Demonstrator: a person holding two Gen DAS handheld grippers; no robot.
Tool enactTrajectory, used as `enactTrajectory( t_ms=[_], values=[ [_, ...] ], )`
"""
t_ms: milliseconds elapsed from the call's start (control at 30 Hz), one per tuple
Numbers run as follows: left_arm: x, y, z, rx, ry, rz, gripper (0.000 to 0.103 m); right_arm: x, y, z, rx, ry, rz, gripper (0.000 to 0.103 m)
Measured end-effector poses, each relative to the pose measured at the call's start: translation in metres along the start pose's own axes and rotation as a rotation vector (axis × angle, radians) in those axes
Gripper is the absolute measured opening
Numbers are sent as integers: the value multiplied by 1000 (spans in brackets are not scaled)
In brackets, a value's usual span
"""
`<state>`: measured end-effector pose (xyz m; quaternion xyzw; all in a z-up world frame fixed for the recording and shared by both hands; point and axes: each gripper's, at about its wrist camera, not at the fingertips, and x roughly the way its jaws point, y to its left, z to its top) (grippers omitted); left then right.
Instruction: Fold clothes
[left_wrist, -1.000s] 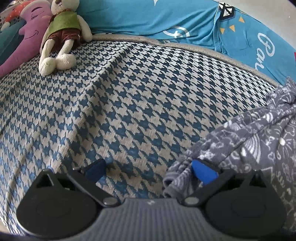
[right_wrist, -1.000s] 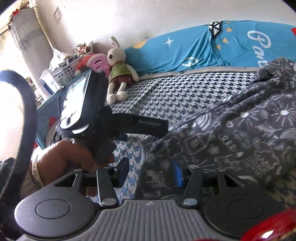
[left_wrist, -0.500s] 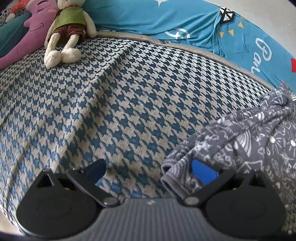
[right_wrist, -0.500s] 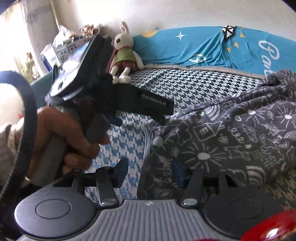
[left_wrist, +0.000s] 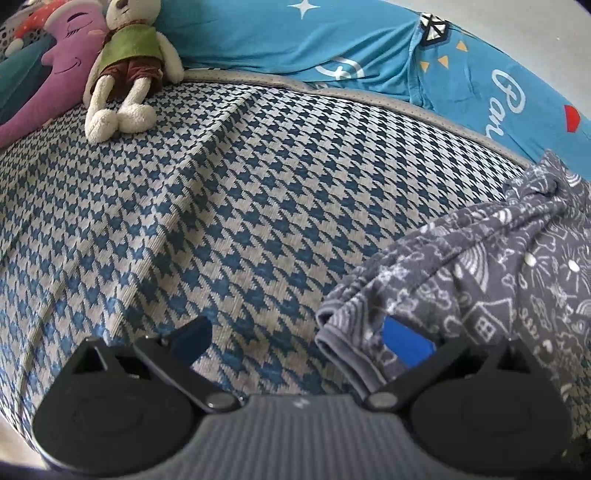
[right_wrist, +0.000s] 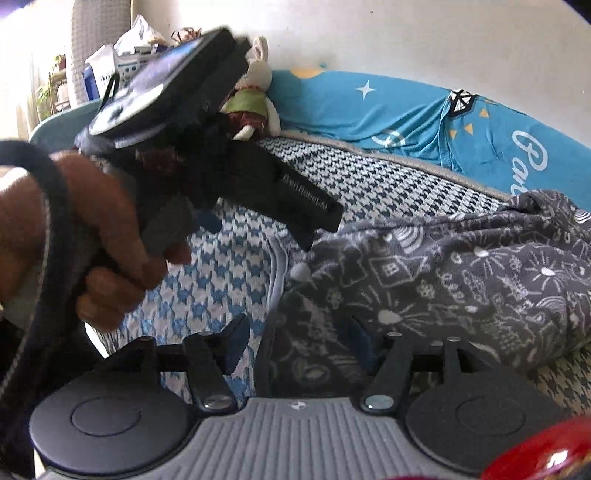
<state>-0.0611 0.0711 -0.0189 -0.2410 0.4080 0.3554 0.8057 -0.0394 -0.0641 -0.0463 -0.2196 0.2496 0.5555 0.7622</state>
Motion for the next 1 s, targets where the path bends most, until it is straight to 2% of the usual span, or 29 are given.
enactTrajectory(
  t_ms=[133,367,533,667,767,933,1000],
  values=[
    [-8,-5,-6,21,-9,-6,103,5,11,-4,-68,8,-28,68],
    [-10,7,-3,37,-16,-17,103,14,26,-11,-178,15,-107,69],
    [-6,14,3,40,-13,-25,103,18,26,-13,-184,11,-120,69],
    [-3,20,7,18,-4,-69,103,20,25,-12,-184,10,-127,68],
    [0,25,10,0,3,-104,103,21,18,-9,-155,8,-139,52],
    [4,34,15,-30,15,-163,103,16,6,-4,-54,-1,-112,45],
    [5,38,17,-48,23,-198,103,13,-4,-1,36,-11,-79,41]
  ],
)
